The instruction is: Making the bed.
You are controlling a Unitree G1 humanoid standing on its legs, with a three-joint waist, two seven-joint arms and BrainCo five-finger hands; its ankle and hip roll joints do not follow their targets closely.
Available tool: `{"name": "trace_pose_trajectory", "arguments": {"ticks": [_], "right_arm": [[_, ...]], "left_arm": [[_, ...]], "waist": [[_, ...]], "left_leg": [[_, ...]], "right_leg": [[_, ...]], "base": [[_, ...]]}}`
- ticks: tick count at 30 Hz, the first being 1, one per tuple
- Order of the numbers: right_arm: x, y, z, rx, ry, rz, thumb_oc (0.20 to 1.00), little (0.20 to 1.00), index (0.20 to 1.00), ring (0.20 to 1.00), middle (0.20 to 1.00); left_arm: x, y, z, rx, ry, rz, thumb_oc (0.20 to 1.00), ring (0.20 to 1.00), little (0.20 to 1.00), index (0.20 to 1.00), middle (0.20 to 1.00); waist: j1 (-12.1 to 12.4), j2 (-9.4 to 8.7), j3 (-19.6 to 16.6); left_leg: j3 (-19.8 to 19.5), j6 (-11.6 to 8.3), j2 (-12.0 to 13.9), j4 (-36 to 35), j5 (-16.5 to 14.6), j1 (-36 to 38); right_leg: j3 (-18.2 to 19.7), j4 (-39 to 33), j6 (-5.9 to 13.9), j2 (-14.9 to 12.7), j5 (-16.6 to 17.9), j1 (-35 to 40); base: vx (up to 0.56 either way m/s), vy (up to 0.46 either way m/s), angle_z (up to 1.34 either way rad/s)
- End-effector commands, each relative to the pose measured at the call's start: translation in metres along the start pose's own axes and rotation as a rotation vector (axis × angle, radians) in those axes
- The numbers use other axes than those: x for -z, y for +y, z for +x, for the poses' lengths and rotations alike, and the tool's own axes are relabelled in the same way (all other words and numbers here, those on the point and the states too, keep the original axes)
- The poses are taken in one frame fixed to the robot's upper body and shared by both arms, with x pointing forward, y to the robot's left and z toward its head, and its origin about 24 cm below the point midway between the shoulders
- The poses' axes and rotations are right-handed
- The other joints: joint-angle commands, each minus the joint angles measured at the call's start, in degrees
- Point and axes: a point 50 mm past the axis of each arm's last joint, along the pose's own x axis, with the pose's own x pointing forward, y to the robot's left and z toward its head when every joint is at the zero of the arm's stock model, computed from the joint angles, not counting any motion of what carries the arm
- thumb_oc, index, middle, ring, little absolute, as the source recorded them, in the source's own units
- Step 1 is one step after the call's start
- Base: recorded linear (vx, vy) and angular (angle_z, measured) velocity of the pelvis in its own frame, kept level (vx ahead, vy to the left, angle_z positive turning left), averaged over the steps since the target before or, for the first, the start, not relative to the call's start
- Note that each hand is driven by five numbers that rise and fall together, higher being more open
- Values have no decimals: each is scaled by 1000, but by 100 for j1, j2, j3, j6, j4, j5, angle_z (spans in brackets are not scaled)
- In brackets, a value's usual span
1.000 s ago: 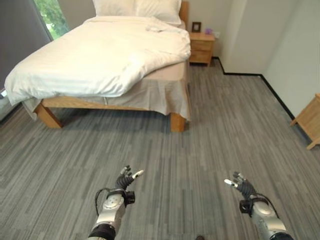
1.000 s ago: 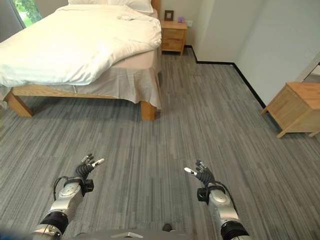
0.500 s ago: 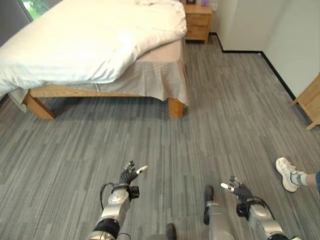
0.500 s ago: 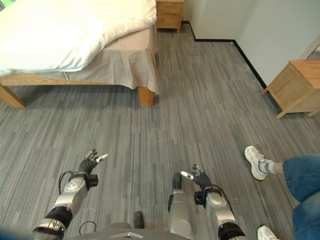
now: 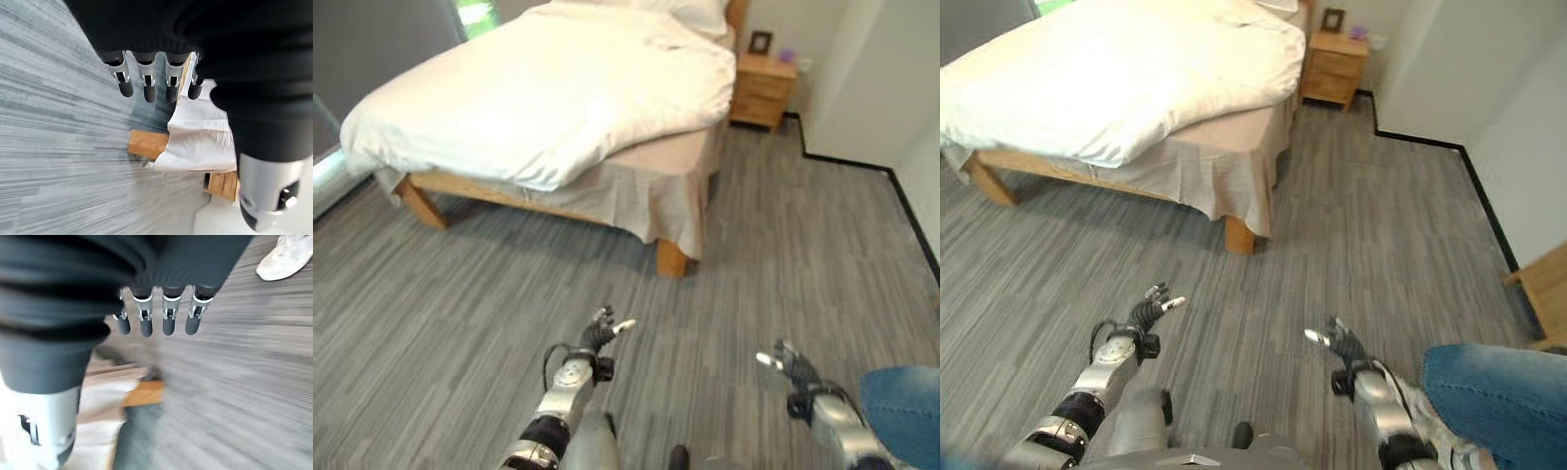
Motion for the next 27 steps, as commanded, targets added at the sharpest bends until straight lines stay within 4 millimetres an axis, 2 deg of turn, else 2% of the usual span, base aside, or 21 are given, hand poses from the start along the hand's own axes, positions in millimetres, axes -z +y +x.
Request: {"name": "trace_pose_trajectory", "arguments": {"ticks": [1, 3, 4, 5, 6, 7, 8, 9, 11, 12, 13, 14, 15, 16, 17, 19, 20, 23, 24, 25, 27], "right_arm": [[-33, -20, -2, 33, -154, -87, 1000, 1000, 1000, 1000, 1000], [-43, -23, -2, 37, -192, -106, 1000, 1000, 1000, 1000, 1000], [-48, -20, -1, 22, -208, -116, 1000, 1000, 1000, 1000, 1000], [-54, -7, -1, -30, -239, -141, 1000, 1000, 1000, 1000, 1000], [-54, -1, 1, -52, -238, -161, 1000, 1000, 1000, 1000, 1000], [-54, -1, 1, -52, -238, -161, 1000, 1000, 1000, 1000, 1000], [-54, 3, 0, -60, -242, -175, 1000, 1000, 1000, 1000, 1000], [-55, 7, -1, -72, -247, -155, 1000, 1000, 1000, 1000, 1000], [-55, 7, 0, -77, -247, -151, 1000, 1000, 1000, 1000, 1000], [-55, 7, 0, -77, -247, -151, 1000, 1000, 1000, 1000, 1000], [-56, 5, -1, -72, -247, -159, 1000, 1000, 1000, 1000, 1000], [-58, -5, -5, -51, -256, -166, 1000, 1000, 1000, 1000, 1000], [-58, -5, -5, -51, -255, -166, 1000, 1000, 1000, 1000, 1000], [-63, -23, -12, -17, -276, -194, 1000, 1000, 1000, 1000, 1000], [-63, -23, -12, -17, -276, -194, 1000, 1000, 1000, 1000, 1000], [-93, -55, -29, 51, -374, -312, 1000, 1000, 1000, 1000, 1000], [-116, -70, -36, 88, -439, -406, 1000, 1000, 1000, 1000, 1000], [-157, -101, -51, 171, -518, -526, 1000, 1000, 1000, 1000, 1000], [-157, -101, -50, 171, -518, -526, 1000, 1000, 1000, 1000, 1000], [-196, -121, -54, 261, -578, -609, 1000, 1000, 1000, 1000, 1000], [-231, -140, -53, 342, -566, -708, 1000, 1000, 1000, 1000, 1000]], "left_arm": [[-45, -7, 6, 59, -191, 45, 1000, 1000, 1000, 1000, 1000], [-52, -9, 3, 88, -227, 50, 1000, 1000, 1000, 1000, 1000], [-51, -8, 0, 100, -234, 26, 1000, 1000, 1000, 1000, 1000], [-49, -1, -6, 84, -250, -1, 1000, 1000, 1000, 1000, 1000], [-44, 2, -9, 74, -240, -7, 1000, 1000, 1000, 1000, 1000], [-44, 2, -9, 74, -240, -7, 1000, 1000, 1000, 1000, 1000], [-44, 3, -10, 79, -233, -4, 1000, 1000, 1000, 1000, 1000], [-54, 1, -7, 82, -263, -24, 1000, 1000, 1000, 1000, 1000], [-69, -1, -4, 92, -307, -4, 1000, 1000, 1000, 1000, 1000], [-69, -1, -4, 92, -307, -4, 1000, 1000, 1000, 1000, 1000], [-74, -2, -4, 102, -322, 9, 1000, 1000, 1000, 1000, 1000], [-84, -7, -5, 138, -356, 34, 1000, 1000, 1000, 1000, 1000], [-84, -7, -5, 138, -356, 34, 1000, 1000, 1000, 1000, 1000], [-82, -20, -7, 214, -355, 42, 1000, 1000, 1000, 1000, 1000], [-82, -20, -7, 214, -355, 42, 1000, 1000, 1000, 1000, 1000], [-72, -34, -7, 298, -322, 78, 1000, 1000, 1000, 1000, 1000], [-74, -35, -8, 300, -343, 112, 1000, 1000, 1000, 1000, 1000], [-43, -43, -24, 438, -250, 162, 1000, 1000, 1000, 1000, 1000], [-43, -43, -24, 438, -250, 162, 1000, 1000, 1000, 1000, 1000], [-27, -45, -34, 495, -208, 142, 1000, 1000, 1000, 1000, 1000], [-11, -49, -43, 541, -145, 95, 1000, 1000, 1000, 1000, 1000]], "waist": [[187, 443, -50], [130, 498, -131], [190, 522, -199], [263, 527, -377], [492, 403, -487], [492, 403, -487], [563, 287, -500], [379, 410, -341], [148, 516, -190], [144, 511, -191], [72, 560, -158], [-11, 659, -110], [-34, 659, -104], [-180, 566, -161], [-183, 569, -160], [-355, 343, -211], [-373, 291, -211], [-207, 195, -371], [-211, 195, -371], [-75, 208, -401], [41, 188, -409]], "left_leg": [[751, -241, -351, -3015, 998, 1053], [1611, -199, -475, -3629, 1098, 1349], [1720, -139, -530, -3668, 1122, 1477], [1681, 314, -778, -3797, 621, 1793], [1617, 472, -918, -3801, 524, 1913], [1617, 472, -918, -3801, 524, 1913], [1778, 722, -1056, -3804, 205, 2060], [1708, 835, -901, -3827, -7, 2526], [1384, 962, -951, -3833, -228, 2855], [1381, 963, -956, -3833, -229, 2852], [1162, 963, -971, -3869, -297, 3052], [869, 889, -844, -3893, -255, 3155], [844, 890, -846, -3893, -253, 3159], [325, 712, -919, -3893, -312, 3171], [322, 712, -916, -3893, -311, 3172], [-371, 604, -1007, -3893, -466, 3181], [-540, 598, -988, -3893, -543, 3174], [-999, 515, -1021, -3893, -468, 3091], [-1003, 515, -1021, -3893, -467, 3090], [-1216, 441, -980, -3893, -425, 3055], [-1360, 382, -936, -3893, -378, 2996]], "right_leg": [[389, -162, 633, 114, 265, 108], [315, -162, 698, 223, 96, 347], [316, -154, 726, 242, 36, 492], [241, 255, 832, 147, -124, 524], [182, 857, 1036, -46, 339, 473], [182, 857, 1036, -46, 339, 473], [165, 1932, 1568, -309, 987, 152], [129, 3596, 1757, -487, 1671, -650], [149, 4398, 1730, -772, 1354, -1350], [147, 4406, 1731, -778, 1349, -1354], [117, 4345, 1645, -970, 1199, -1547], [25, 3698, 1332, -1140, 1122, -1804], [-1, 3696, 1333, -1148, 1115, -1785], [499, 1954, 1265, -945, 1045, -1651], [494, 1945, 1264, -942, 1050, -1643], [1704, 214, 1489, -752, 1007, -1328], [1927, 56, 1571, -648, 943, -1224], [1658, -139, 1513, -658, 1066, -947], [1654, -139, 1513, -659, 1066, -945], [1512, -162, 1438, -568, 970, -871], [1402, -162, 1352, -505, 931, -842]], "base": [[836, -71, -9], [700, -76, 21], [793, -18, 41], [816, 9, 15], [595, 35, -6], [352, 70, -11], [375, 60, -31], [522, 65, -44], [409, 10, 42], [290, -16, 139], [317, -165, 133], [318, -166, 93], [402, -374, 162], [235, -233, 186], [392, -351, 169], [309, -270, 144], [266, -311, 228], [158, -195, 184], [140, -199, 93], [105, -184, 35], [96, -210, 40]]}}
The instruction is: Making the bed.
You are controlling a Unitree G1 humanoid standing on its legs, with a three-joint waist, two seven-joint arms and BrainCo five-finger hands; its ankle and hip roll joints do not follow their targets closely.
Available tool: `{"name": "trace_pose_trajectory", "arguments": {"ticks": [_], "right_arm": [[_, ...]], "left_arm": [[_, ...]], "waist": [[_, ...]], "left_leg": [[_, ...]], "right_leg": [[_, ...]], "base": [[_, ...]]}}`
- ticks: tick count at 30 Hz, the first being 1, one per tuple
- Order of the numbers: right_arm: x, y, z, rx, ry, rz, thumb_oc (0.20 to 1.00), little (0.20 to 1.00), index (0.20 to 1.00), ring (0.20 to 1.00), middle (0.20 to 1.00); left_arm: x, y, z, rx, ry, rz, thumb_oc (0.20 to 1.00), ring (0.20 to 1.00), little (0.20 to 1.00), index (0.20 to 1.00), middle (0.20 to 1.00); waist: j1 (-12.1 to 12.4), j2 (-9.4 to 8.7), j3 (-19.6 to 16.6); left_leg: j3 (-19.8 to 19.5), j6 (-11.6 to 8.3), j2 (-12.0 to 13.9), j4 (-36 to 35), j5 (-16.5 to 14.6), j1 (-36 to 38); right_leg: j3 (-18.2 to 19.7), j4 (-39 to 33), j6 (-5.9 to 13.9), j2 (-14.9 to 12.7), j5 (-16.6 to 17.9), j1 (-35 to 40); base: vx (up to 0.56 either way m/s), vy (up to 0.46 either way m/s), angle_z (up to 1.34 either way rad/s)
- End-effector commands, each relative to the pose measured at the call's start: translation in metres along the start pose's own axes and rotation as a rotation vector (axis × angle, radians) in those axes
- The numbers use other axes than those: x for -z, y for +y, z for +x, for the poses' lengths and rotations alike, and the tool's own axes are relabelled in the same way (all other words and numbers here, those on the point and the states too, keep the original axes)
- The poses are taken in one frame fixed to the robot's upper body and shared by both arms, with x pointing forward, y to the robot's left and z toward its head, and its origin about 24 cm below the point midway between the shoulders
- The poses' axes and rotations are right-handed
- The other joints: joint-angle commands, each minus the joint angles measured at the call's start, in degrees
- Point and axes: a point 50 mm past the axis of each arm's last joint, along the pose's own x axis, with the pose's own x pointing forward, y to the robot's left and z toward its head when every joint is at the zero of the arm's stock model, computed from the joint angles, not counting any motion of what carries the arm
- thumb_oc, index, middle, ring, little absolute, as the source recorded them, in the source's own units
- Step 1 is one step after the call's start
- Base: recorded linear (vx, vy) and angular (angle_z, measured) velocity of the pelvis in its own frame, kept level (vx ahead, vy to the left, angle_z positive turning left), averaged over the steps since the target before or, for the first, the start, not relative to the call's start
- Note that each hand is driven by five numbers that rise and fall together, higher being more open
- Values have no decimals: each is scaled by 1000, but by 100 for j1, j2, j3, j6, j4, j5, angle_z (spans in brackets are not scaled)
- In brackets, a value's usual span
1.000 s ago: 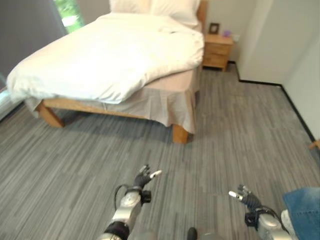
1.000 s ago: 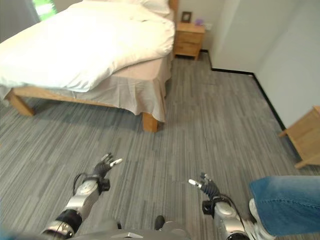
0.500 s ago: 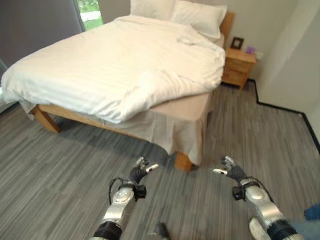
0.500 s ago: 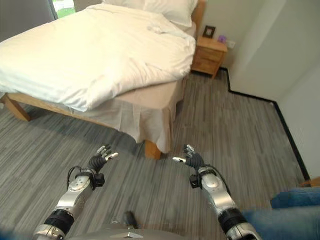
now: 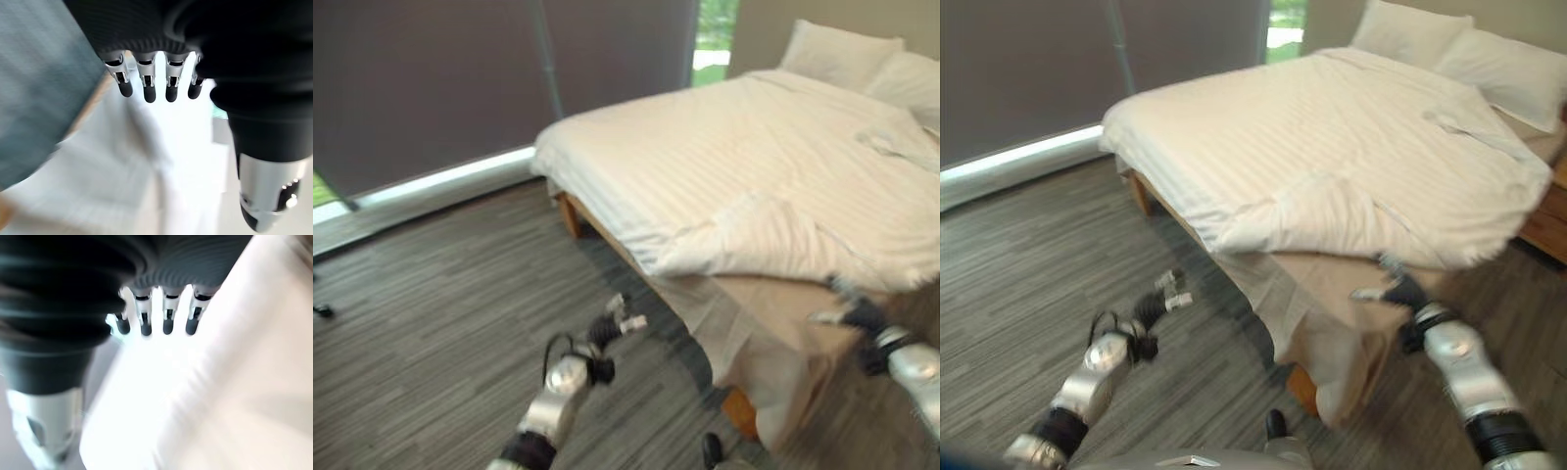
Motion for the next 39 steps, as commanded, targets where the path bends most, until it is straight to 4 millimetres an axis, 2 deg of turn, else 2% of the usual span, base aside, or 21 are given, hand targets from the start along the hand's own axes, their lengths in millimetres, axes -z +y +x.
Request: {"name": "trace_pose_trajectory", "arguments": {"ticks": [1, 3, 4, 5, 7, 8, 11, 14, 16, 22, 25, 28, 29, 32, 35, 37, 38, 39], "right_arm": [[-49, -55, 35, 120, -103, -197, 1000, 1000, 1000, 1000, 1000], [-76, -79, 52, 170, -102, -307, 1000, 1000, 1000, 1000, 1000], [-94, -96, 55, 208, -94, -431, 1000, 1000, 1000, 1000, 1000], [-106, -104, 60, 245, -91, -485, 1000, 1000, 1000, 1000, 1000], [-118, -112, 65, 260, -83, -529, 1000, 1000, 1000, 1000, 1000], [-128, -126, 70, 334, -43, -529, 1000, 1000, 1000, 1000, 1000], [-136, -129, 78, 364, 4, -542, 1000, 1000, 1000, 1000, 1000], [-135, -130, 84, 386, 82, -554, 1000, 1000, 1000, 1000, 1000], [-157, -155, 77, 504, 144, -619, 1000, 1000, 1000, 1000, 1000], [-174, -201, 49, 697, 198, -696, 1000, 1000, 1000, 1000, 1000], [-189, -217, 37, 768, 172, -729, 1000, 1000, 1000, 1000, 1000], [-197, -223, 32, 793, 167, -758, 1000, 1000, 1000, 1000, 1000], [-202, -227, 28, 813, 157, -755, 1000, 1000, 1000, 1000, 1000], [-202, -228, 28, 820, 144, -719, 1000, 1000, 1000, 1000, 1000], [-198, -227, 29, 815, 155, -694, 1000, 1000, 1000, 1000, 1000], [-184, -224, 30, 801, 175, -660, 1000, 1000, 1000, 1000, 1000], [-184, -225, 30, 802, 172, -648, 228, 228, 228, 228, 228], [-184, -222, 32, 795, 163, -649, 200, 200, 200, 200, 200]], "left_arm": [[-20, -21, 8, 187, -68, 17, 1000, 1000, 1000, 1000, 1000], [-17, -23, 5, 207, -52, 6, 1000, 1000, 1000, 1000, 1000], [-16, -21, 3, 215, -37, 36, 1000, 1000, 1000, 1000, 1000], [-19, -23, 3, 229, -46, 35, 1000, 1000, 1000, 1000, 1000], [-18, -23, 3, 229, -42, 42, 1000, 1000, 1000, 1000, 1000], [-16, -26, 3, 247, -31, 45, 1000, 1000, 1000, 1000, 1000], [-24, -29, 3, 264, -51, 57, 1000, 1000, 1000, 1000, 1000], [-32, -29, 6, 276, -70, 83, 1000, 1000, 1000, 1000, 1000], [-49, -27, 7, 278, -128, 92, 1000, 1000, 1000, 1000, 1000], [-54, -28, 3, 279, -149, 67, 1000, 1000, 1000, 1000, 1000], [-58, -29, 1, 280, -172, 45, 1000, 1000, 1000, 1000, 1000], [-63, -28, 1, 267, -197, 30, 1000, 1000, 1000, 1000, 1000], [-67, -30, 2, 265, -222, 19, 1000, 1000, 1000, 1000, 1000], [-70, -35, 4, 269, -243, 5, 1000, 1000, 1000, 1000, 1000], [-76, -40, 9, 260, -272, -20, 1000, 1000, 1000, 1000, 1000], [-81, -43, 10, 262, -297, -18, 1000, 1000, 1000, 1000, 1000], [-81, -43, 11, 257, -299, -23, 1000, 1000, 1000, 1000, 1000], [-83, -43, 12, 252, -305, -26, 1000, 1000, 1000, 1000, 1000]], "waist": [[214, -166, -66], [250, -152, -9], [323, -194, 22], [297, -155, 54], [273, -130, 69], [337, -115, 95], [362, -36, 153], [441, 45, 303], [539, 303, 616], [695, 787, 849], [786, 1016, 1055], [872, 1103, 1164], [932, 1154, 1300], [952, 1204, 1391], [1042, 1216, 1534], [1086, 1231, 1652], [1088, 1211, 1658], [1083, 1193, 1695]], "left_leg": [[-168, 34, -23, -189, 988, -461], [-240, -32, 32, -189, 1042, -549], [-307, -68, 39, -189, 1084, -600], [-370, -100, 58, -189, 1104, -643], [-432, -130, 70, -189, 1128, -692], [-564, -193, 75, -189, 1186, -779], [-673, -236, 77, -189, 1248, -919], [-755, -279, 73, -189, 1326, -1116], [-902, -356, 15, -189, 1505, -1594], [-972, -490, -124, -189, 1751, -2272], [-945, -548, -182, -189, 1845, -2721], [-872, -595, -221, -189, 1914, -3108], [-860, -654, -228, -189, 1982, -3421], [-776, -696, -212, -189, 2032, -3739], [-674, -715, -158, -189, 2087, -4108], [-653, -707, -162, -189, 2094, -4287], [-632, -706, -154, -189, 2082, -4309], [-635, -699, -161, -189, 2074, -4311]], "right_leg": [[-185, 64, 328, 59, -136, 231], [-288, 64, 246, 103, -154, 216], [-312, 64, 196, 131, -141, 196], [-360, 64, 154, 142, -152, 187], [-410, 64, 124, 155, -162, 176], [-515, 64, 76, 184, -164, 152], [-632, 64, 48, 211, -162, 66], [-706, 64, 29, 218, -133, -100], [-806, 64, -2, 159, -40, -561], [-900, 64, 14, 33, 53, -1180], [-850, 64, 22, 5, 129, -1656], [-760, 71, 32, 14, 230, -2060], [-729, 110, 47, 14, 306, -2415], [-664, 184, 56, 42, 364, -2782], [-484, 438, 32, 122, 357, -3348], [-406, 525, 44, 145, 349, -3624], [-388, 534, 45, 149, 339, -3669], [-367, 560, 51, 155, 353, -3700]], "base": [[36, -169, 39], [-9, -135, 48], [-28, -103, 19], [-16, -94, -2], [0, -68, 18], [7, -74, 37], [-6, -65, 29], [-82, -72, 28], [-203, -63, 24], [-52, -28, 24], [-89, -38, -2], [-49, -33, -13], [-23, -24, -14], [-1, -18, -17], [44, -22, -22], [82, -3, -19], [64, 20, -13], [67, 26, -9]]}}
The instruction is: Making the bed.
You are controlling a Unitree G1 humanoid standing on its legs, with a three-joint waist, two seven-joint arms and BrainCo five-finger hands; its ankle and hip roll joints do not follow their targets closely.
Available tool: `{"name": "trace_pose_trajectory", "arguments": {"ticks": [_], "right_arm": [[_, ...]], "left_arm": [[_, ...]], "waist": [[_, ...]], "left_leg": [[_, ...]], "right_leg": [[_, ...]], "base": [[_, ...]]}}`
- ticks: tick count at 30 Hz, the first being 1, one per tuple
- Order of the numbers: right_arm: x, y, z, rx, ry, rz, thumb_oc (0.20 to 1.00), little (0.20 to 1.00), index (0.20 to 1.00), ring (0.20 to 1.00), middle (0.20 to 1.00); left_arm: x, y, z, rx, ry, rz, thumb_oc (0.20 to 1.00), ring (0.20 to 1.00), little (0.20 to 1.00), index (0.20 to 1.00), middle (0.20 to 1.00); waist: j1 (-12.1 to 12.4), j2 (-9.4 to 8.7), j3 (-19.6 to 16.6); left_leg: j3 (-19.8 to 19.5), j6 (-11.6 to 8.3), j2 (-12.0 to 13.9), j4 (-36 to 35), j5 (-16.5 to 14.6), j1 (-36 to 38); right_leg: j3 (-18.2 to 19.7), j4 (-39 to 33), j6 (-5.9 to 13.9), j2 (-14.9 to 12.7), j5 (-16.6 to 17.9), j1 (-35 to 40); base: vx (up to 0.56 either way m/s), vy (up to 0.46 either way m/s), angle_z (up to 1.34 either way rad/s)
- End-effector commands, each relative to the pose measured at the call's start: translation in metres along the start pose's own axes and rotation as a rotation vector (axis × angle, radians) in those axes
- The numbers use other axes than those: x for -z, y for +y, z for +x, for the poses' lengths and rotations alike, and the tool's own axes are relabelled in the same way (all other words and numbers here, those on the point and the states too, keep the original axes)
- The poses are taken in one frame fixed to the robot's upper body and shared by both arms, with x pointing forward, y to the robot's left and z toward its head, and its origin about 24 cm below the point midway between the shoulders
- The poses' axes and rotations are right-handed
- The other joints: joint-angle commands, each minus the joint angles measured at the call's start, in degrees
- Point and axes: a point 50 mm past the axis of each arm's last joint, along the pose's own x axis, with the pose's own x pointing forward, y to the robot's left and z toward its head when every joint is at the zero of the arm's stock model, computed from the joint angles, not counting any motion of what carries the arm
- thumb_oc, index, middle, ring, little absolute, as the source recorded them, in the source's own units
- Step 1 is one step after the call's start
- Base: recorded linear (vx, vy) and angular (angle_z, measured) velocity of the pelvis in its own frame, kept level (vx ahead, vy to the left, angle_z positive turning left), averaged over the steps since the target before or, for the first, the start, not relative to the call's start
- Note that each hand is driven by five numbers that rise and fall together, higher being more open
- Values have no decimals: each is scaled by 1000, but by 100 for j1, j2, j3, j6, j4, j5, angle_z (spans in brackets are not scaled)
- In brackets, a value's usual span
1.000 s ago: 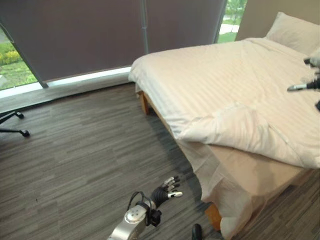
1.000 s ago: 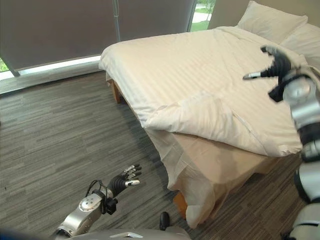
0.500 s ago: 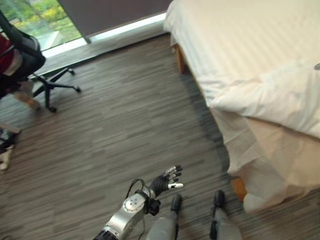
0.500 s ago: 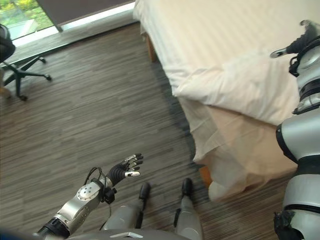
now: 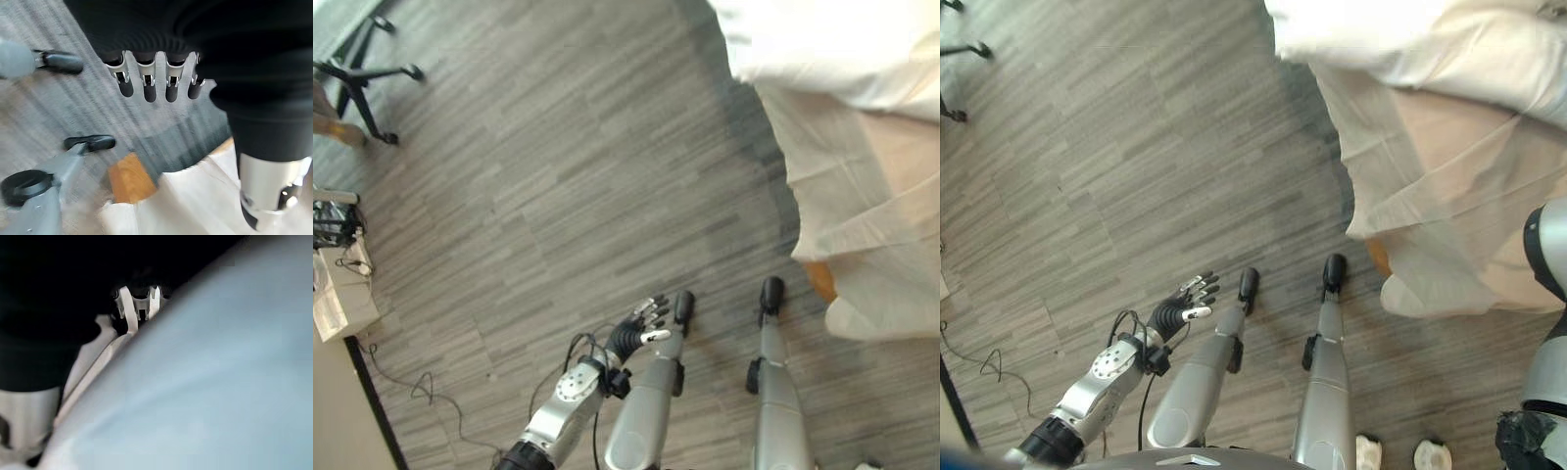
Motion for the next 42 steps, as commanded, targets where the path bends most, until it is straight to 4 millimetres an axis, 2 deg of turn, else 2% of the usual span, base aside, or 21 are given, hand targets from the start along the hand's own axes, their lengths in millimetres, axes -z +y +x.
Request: {"name": "trace_pose_trajectory", "arguments": {"ticks": [1, 6, 8, 10, 11, 12, 13, 16, 17, 22, 23, 26, 27, 28, 30, 31, 32, 36, 37, 39, 42], "right_arm": [[15, -7, 0, -18, 28, -121, 200, 200, 200, 200, 200], [12, 13, -4, -60, -22, -93, 200, 200, 200, 200, 200], [5, 60, -20, -186, -133, -6, 200, 200, 200, 200, 200], [-23, 99, -47, -344, -340, 5, 200, 200, 200, 200, 200], [-48, 145, -106, -578, -586, 37, 200, 200, 200, 200, 200], [-47, 145, -107, -578, -584, 38, 200, 200, 200, 200, 200], [-40, 187, -170, -843, -672, 69, 200, 200, 200, 200, 200], [-11, 235, -235, -1107, -604, 71, 200, 200, 200, 200, 200], [8, 258, -282, -1228, -582, 22, 200, 200, 200, 200, 200], [93, 301, -379, -1411, -116, -19, 200, 200, 200, 200, 200], [93, 302, -380, -1411, -117, -17, 200, 200, 200, 200, 200], [138, 308, -415, -1480, 161, -103, 200, 200, 200, 200, 200], [138, 308, -415, -1479, 160, -101, 200, 200, 200, 200, 200], [176, 297, -447, -1507, 469, -95, 200, 200, 200, 200, 200], [203, 281, -473, -1489, 729, -38, 200, 200, 200, 200, 200], [203, 281, -473, -1489, 730, -38, 200, 200, 200, 200, 200], [227, 259, -505, -1471, 979, 14, 200, 200, 200, 200, 200], [262, 213, -550, -1308, 1382, 108, 200, 200, 200, 200, 200], [262, 213, -550, -1308, 1383, 108, 200, 200, 200, 200, 200], [274, 183, -582, -1279, 1548, 64, 200, 200, 200, 200, 200], [280, 160, -604, -1315, 1613, -17, 200, 200, 200, 200, 200]], "left_arm": [[-27, -11, 2, 54, -123, 6, 1000, 1000, 1000, 1000, 1000], [-31, -10, 7, 48, -140, 14, 1000, 1000, 1000, 1000, 1000], [-42, -4, 9, 13, -181, 49, 1000, 1000, 1000, 1000, 1000], [-45, 3, 7, -35, -201, 57, 1000, 1000, 1000, 1000, 1000], [-39, 11, 1, -95, -190, 50, 1000, 1000, 1000, 1000, 1000], [-39, 11, 1, -94, -189, 51, 1000, 1000, 1000, 1000, 1000], [-30, 16, -7, -127, -155, 61, 1000, 1000, 1000, 1000, 1000], [-24, 16, -11, -130, -125, 83, 1000, 1000, 1000, 1000, 1000], [-27, 21, -10, -154, -127, 109, 1000, 1000, 1000, 1000, 1000], [-24, 32, -2, -230, -103, 107, 1000, 1000, 1000, 1000, 1000], [-24, 32, -2, -231, -102, 108, 1000, 1000, 1000, 1000, 1000], [-16, 30, 2, -210, -68, 100, 1000, 1000, 1000, 1000, 1000], [-16, 30, 2, -210, -68, 101, 1000, 1000, 1000, 1000, 1000], [-7, 29, 2, -188, -30, 83, 1000, 1000, 1000, 1000, 1000], [0, 29, 0, -177, -3, 65, 1000, 1000, 1000, 1000, 1000], [1, 29, 0, -177, -3, 65, 1000, 1000, 1000, 1000, 1000], [10, 30, -5, -170, 33, 39, 1000, 1000, 1000, 1000, 1000], [23, 33, -16, -170, 85, 19, 1000, 1000, 1000, 1000, 1000], [23, 33, -16, -169, 85, 18, 1000, 1000, 1000, 1000, 1000], [31, 33, -21, -160, 121, 20, 1000, 1000, 1000, 1000, 1000], [29, 32, -24, -146, 108, 25, 1000, 1000, 1000, 1000, 1000]], "waist": [[247, 58, 21], [200, -43, 101], [45, -206, 225], [-119, -370, 335], [-350, -610, 453], [-342, -618, 441], [-479, -743, 511], [-562, -765, 527], [-642, -775, 509], [-769, -799, 183], [-765, -806, 197], [-747, -743, -36], [-743, -746, -18], [-723, -665, -266], [-729, -625, -471], [-726, -623, -458], [-757, -618, -710], [-932, -654, -1116], [-926, -652, -1106], [-1070, -695, -1366], [-1195, -707, -1529]], "left_leg": [[-128, -319, -81, -182, 609, -196], [-124, -299, -87, -182, 569, -126], [-122, -275, -77, -182, 533, -46], [-75, -275, -45, -182, 492, 22], [-21, -257, -12, -182, 438, 136], [-21, -257, -15, -182, 449, 120], [-7, -231, 4, -182, 394, 269], [-22, -166, -25, -182, 312, 505], [-7, -140, -30, -182, 260, 660], [1, -4, -132, -182, 80, 1245], [4, -3, -132, -182, 75, 1262], [19, 67, -155, -182, -5, 1578], [20, 68, -154, -182, -10, 1599], [-3, 159, -203, -182, -99, 1927], [-15, 214, -210, -182, -158, 2178], [-16, 214, -209, -182, -164, 2197], [-29, 279, -216, -182, -238, 2447], [18, 388, -209, -182, -403, 2947], [21, 388, -208, -182, -408, 2965], [106, 440, -195, -182, -530, 3210], [188, 483, -187, -182, -606, 3349]], "right_leg": [[83, 558, 246, 196, -365, 131], [95, 505, 270, 204, -352, 202], [104, 485, 293, 236, -326, 307], [116, 479, 297, 269, -323, 371], [115, 450, 306, 298, -311, 490], [115, 446, 307, 296, -300, 476], [94, 434, 309, 305, -314, 635], [22, 373, 322, 265, -345, 961], [8, 341, 344, 234, -352, 1129], [-36, 207, 423, 116, -392, 1767], [-34, 200, 424, 116, -392, 1785], [-48, 148, 438, 49, -449, 2115], [-47, 146, 438, 50, -452, 2136], [-70, 188, 432, 22, -533, 2431], [-74, 224, 423, 13, -611, 2665], [-77, 220, 423, 14, -614, 2685], [-100, 251, 412, 2, -690, 2919], [-50, 362, 417, 16, -815, 3320], [-47, 362, 417, 18, -819, 3336], [18, 387, 420, 26, -865, 3538], [108, 390, 431, 28, -872, 3625]], "base": [[59, 36, -5], [43, 25, -5], [40, 28, -5], [27, 17, -4], [16, 17, -8], [33, 27, -16], [31, 30, -37], [48, 57, -23], [57, 87, -25], [38, 118, 4], [21, 80, 10], [25, 85, 9], [32, 143, 20], [52, 133, 19], [51, 112, 18], [61, 77, 13], [68, 79, 10], [63, 82, 2], [39, 62, -6], [43, 47, -11], [19, 47, -8]]}}
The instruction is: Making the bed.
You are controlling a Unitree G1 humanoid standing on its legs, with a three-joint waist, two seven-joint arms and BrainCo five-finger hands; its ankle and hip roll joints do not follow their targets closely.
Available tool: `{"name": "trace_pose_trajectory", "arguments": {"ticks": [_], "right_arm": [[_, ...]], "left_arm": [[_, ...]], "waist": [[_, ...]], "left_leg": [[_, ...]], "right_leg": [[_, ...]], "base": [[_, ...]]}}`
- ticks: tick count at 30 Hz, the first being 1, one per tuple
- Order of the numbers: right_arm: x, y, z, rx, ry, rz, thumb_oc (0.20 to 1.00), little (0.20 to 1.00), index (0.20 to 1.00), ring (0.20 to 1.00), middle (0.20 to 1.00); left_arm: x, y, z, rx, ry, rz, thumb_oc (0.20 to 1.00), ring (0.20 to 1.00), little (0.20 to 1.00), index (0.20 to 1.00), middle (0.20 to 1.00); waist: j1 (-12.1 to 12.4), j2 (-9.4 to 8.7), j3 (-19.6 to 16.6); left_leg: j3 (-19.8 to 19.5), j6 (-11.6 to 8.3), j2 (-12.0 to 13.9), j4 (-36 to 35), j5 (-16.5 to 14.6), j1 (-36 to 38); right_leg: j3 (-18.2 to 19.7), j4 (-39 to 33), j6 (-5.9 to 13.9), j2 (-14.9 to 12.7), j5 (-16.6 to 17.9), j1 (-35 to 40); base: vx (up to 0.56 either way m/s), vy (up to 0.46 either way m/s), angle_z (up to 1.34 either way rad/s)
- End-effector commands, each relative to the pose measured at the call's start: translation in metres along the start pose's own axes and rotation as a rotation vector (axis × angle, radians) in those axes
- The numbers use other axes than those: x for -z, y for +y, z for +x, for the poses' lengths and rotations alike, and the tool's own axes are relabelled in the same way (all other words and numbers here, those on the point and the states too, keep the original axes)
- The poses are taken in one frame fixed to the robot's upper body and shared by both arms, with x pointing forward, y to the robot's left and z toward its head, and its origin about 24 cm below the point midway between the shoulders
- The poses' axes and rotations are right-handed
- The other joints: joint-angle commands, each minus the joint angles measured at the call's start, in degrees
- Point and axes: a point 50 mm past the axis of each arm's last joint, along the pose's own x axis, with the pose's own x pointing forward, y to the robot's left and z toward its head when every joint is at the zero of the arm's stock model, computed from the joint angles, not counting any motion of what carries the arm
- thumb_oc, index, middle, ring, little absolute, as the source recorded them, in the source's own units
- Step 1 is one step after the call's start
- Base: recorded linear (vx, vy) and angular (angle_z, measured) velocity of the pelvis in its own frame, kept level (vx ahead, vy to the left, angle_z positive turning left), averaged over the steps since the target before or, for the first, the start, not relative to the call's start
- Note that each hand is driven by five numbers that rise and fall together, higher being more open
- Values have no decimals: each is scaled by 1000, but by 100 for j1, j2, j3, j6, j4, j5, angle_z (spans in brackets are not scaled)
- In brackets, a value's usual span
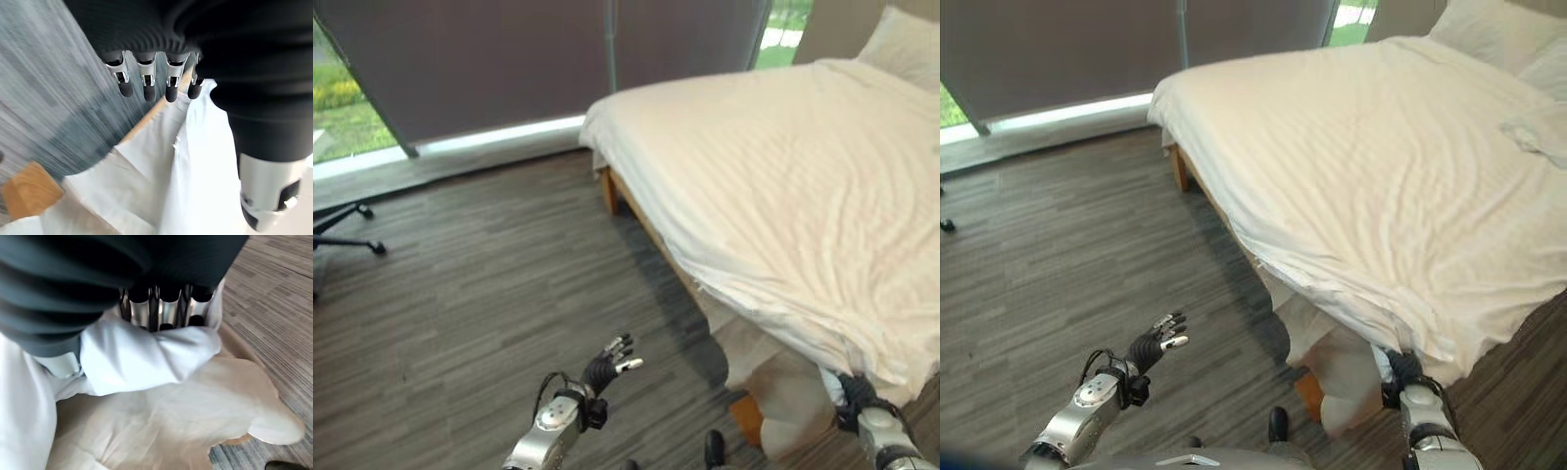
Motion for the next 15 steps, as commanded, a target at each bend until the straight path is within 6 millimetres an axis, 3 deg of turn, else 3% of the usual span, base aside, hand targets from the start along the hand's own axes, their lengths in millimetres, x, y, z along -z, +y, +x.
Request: {"name": "trace_pose_trajectory", "arguments": {"ticks": [1, 4, 5, 10, 15], "right_arm": [[199, -12, -109, -53, 837, -71, 200, 200, 200, 200, 200], [200, -9, -110, -59, 838, -83, 200, 200, 200, 200, 200], [191, -6, -101, -72, 795, -88, 1000, 1000, 1000, 1000, 1000], [174, 10, -86, -196, 700, -67, 1000, 1000, 1000, 1000, 1000], [179, -12, -92, -269, 711, -120, 1000, 1000, 1000, 1000, 1000]], "left_arm": [[-41, -6, 12, 47, -168, 26, 1000, 1000, 1000, 1000, 1000], [-41, -12, 14, 74, -170, 18, 1000, 1000, 1000, 1000, 1000], [-41, -14, 16, 80, -170, 19, 1000, 1000, 1000, 1000, 1000], [-42, -15, 17, 111, -165, 38, 1000, 1000, 1000, 1000, 1000], [-39, -12, 14, 145, -141, 67, 1000, 1000, 1000, 1000, 1000]], "waist": [[-461, 460, 551], [-577, 467, 475], [-612, 464, 465], [-598, 389, 471], [-562, 269, 468]], "left_leg": [[-22, 68, 8, 27, 210, -334], [115, 99, 2, 27, 148, -222], [188, 110, -4, 27, 137, -199], [322, 110, -4, 27, 126, -186], [306, 89, 3, 27, 127, -192]], "right_leg": [[98, 371, 29, 270, -307, 186], [206, 407, 60, 290, -298, 207], [300, 439, 71, 307, -283, 189], [386, 416, 109, 320, -192, 142], [313, 398, 117, 302, -197, 167]], "base": [[-2, 35, -4], [-12, 47, -12], [-17, 33, -20], [-30, 11, -32], [-1, -16, -14]]}}
